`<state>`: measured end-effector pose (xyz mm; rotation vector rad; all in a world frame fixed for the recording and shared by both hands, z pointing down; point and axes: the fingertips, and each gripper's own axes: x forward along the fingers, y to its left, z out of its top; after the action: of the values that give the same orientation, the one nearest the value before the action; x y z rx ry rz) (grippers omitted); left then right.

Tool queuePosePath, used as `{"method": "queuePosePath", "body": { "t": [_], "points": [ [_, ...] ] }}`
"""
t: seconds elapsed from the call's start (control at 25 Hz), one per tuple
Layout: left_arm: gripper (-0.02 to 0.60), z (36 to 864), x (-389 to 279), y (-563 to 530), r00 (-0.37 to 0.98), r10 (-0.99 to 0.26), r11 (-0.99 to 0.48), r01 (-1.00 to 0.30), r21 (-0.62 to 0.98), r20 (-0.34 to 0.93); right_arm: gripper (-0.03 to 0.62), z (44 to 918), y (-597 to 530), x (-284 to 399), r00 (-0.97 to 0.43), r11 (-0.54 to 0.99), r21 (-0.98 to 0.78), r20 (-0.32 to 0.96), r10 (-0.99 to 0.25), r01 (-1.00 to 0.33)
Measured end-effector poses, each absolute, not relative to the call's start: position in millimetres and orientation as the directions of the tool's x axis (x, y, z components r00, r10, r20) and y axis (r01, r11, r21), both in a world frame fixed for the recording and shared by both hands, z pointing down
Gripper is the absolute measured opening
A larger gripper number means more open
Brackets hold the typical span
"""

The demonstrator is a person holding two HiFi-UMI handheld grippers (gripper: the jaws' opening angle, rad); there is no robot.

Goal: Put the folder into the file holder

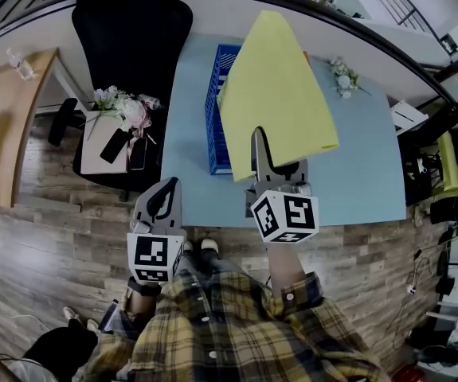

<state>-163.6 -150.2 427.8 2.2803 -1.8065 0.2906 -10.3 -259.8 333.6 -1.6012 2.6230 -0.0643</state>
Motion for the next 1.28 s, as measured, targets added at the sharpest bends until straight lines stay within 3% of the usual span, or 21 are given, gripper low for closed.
{"method": "queuePosePath", "body": {
  "t": [0.68, 1.28],
  "points": [
    [-0.009, 442.7, -170.6, -160.2, 0.233, -0.918, -0.224, -0.973, 0.065, 0.32, 0.16, 340.2, -287.7, -13.5, -0.391, 0.405, -0.123, -0.128, -0.912, -0.906],
    [-0.009, 456.2, -177.6, -164.3, 0.24, -0.904, -0.226, -0.971, 0.082, 0.353, 0.16, 367.2, -291.5, -21.9, -0.379, 0.393, -0.105, -0.127, -0.917, -0.914]
  ]
}}
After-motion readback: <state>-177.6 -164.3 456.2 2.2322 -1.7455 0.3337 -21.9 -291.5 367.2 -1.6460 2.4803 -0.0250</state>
